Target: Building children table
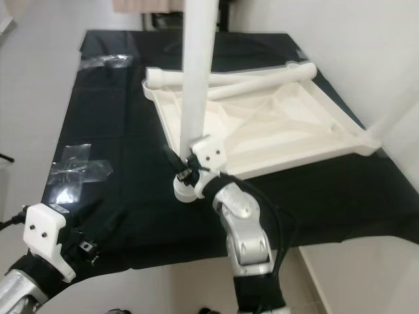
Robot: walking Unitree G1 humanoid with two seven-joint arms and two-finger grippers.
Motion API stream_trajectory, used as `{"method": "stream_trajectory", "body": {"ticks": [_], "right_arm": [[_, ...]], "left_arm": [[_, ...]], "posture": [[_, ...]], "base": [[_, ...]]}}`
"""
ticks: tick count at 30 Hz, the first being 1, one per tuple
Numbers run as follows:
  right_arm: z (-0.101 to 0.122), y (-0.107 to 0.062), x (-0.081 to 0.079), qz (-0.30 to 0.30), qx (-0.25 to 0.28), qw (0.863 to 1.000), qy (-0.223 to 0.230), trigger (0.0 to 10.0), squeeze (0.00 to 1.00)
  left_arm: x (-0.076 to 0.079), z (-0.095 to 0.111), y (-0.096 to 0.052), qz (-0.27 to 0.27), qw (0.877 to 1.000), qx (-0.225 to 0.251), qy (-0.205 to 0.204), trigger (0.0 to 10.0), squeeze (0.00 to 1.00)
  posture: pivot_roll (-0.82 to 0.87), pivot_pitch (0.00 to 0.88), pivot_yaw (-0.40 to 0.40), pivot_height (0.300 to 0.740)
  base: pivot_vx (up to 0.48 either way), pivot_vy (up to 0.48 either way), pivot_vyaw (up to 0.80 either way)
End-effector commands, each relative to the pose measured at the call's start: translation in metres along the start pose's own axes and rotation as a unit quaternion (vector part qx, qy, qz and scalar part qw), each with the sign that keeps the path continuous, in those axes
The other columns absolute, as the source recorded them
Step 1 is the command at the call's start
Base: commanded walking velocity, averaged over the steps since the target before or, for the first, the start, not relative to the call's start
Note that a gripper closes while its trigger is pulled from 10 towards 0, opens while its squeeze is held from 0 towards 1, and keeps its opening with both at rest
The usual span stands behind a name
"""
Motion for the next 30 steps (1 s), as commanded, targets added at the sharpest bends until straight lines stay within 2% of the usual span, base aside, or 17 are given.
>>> {"method": "stream_trajectory", "body": {"ticks": [1,4,5,9,10,12,14,15,16,17,18,20,23,25,27,28,30], "right_arm": [[-0.062,-0.013,0.007,-0.015,-0.136,0.99,-0.018,0.0,0.0],[-0.06,-0.006,0.007,-0.007,-0.131,0.991,-0.015,0.0,0.0],[-0.051,0.008,0.007,0.002,-0.112,0.994,-0.008,10.0,0.0],[-0.033,0.017,-0.001,0.038,-0.072,0.996,0.025,10.0,0.0],[-0.023,0.019,-0.005,0.065,-0.058,0.996,0.035,10.0,1.0],[-0.023,0.019,-0.005,0.065,-0.058,0.996,0.035,10.0,1.0],[-0.01,0.02,-0.012,0.12,-0.042,0.991,0.047,10.0,1.0],[0.002,0.019,-0.016,0.169,-0.034,0.984,0.048,10.0,0.61],[0.002,0.019,-0.016,0.169,-0.034,0.984,0.048,10.0,0.61],[0.01,0.015,-0.018,0.251,-0.039,0.967,0.026,10.0,0.0],[0.015,0.011,-0.018,0.301,-0.046,0.952,0.009,10.0,0.0],[0.015,0.011,-0.018,0.301,-0.046,0.952,0.009,10.0,0.0],[0.017,0.01,-0.014,0.383,-0.08,0.92,0.004,10.0,0.0],[0.017,0.01,-0.014,0.383,-0.08,0.92,0.004,10.0,0.0],[0.018,0.017,-0.014,0.413,-0.093,0.906,0.006,10.0,0.0],[0.019,0.02,-0.014,0.419,-0.098,0.903,0.005,7.2,0.0],[0.02,0.022,-0.013,0.423,-0.1,0.901,0.005,7.2,0.0]], "left_arm": [[0.002,-0.003,0.0,-0.009,1.0,-0.009,-0.002,10.0,0.0],[0.001,-0.003,0.001,-0.008,1.0,-0.007,-0.001,10.0,0.0],[-0.001,-0.003,0.0,-0.003,1.0,-0.007,0.001,10.0,0.0],[-0.002,-0.003,0.0,-0.002,1.0,-0.007,0.002,10.0,0.0],[-0.002,-0.002,0.001,-0.002,1.0,-0.006,0.002,10.0,0.0],[-0.002,-0.002,0.001,-0.002,1.0,-0.006,0.002,10.0,0.0],[-0.002,-0.002,0.001,-0.003,1.0,-0.004,0.002,10.0,0.0],[-0.001,-0.002,0.002,-0.004,1.0,-0.004,0.001,10.0,0.0],[-0.001,-0.002,0.002,-0.004,1.0,-0.004,0.001,10.0,0.0],[-0.001,-0.002,0.003,-0.003,1.0,-0.003,0.001,10.0,0.0],[-0.001,-0.002,0.003,-0.002,1.0,-0.003,0.001,10.0,0.0],[-0.001,-0.002,0.003,-0.002,1.0,-0.003,0.001,10.0,0.0],[-0.001,-0.002,0.003,0.0,1.0,-0.002,0.002,10.0,0.0],[-0.001,-0.002,0.003,0.0,1.0,-0.002,0.002,10.0,0.0],[-0.002,-0.002,0.003,0.0,1.0,-0.002,0.003,10.0,0.0],[-0.002,-0.002,0.003,0.001,1.0,-0.001,0.004,10.0,0.0],[-0.002,-0.001,0.003,0.001,1.0,-0.001,0.004,10.0,0.0]], "posture": [[0.14,0.251,-0.12,0.74],[0.14,0.251,-0.124,0.74],[0.15,0.246,-0.115,0.74],[0.15,0.243,-0.111,0.74],[0.16,0.238,-0.11,0.74],[0.16,0.238,-0.11,0.74],[0.15,0.235,-0.113,0.74],[0.16,0.232,-0.117,0.74],[0.16,0.232,-0.117,0.74],[0.17,0.225,-0.123,0.74],[0.17,0.225,-0.123,0.74],[0.17,0.225,-0.123,0.74],[0.18,0.22,-0.127,0.74],[0.18,0.22,-0.127,0.74],[0.19,0.217,-0.128,0.74],[0.19,0.217,-0.129,0.74],[0.19,0.217,-0.13,0.74]], "base": [[0.0,0.0,0.0],[0.0,0.0,0.0],[0.0,0.0,0.0],[0.0,0.0,0.0],[0.0,0.0,0.0],[0.0,0.0,0.0],[0.0,0.0,0.0],[0.0,0.0,0.0],[0.0,0.0,0.0],[0.0,0.0,0.0],[0.0,0.0,0.0],[0.0,0.0,0.0],[0.0,0.0,0.0],[0.0,0.0,0.0],[0.0,0.0,0.0],[0.0,0.0,0.0],[0.0,0.0,0.0]]}}
Point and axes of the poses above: a point about 5 cm out from each wrist's last joint towards the gripper, its own y axis pointing out of the wrist towards the gripper, its own z axis along the axis of the wrist's last joint, x = y × z, the point moved 5 cm from there along y, pointing out of the wrist towards the gripper, and after that the axes turned 11 degrees about y, right-handed, at the moved point
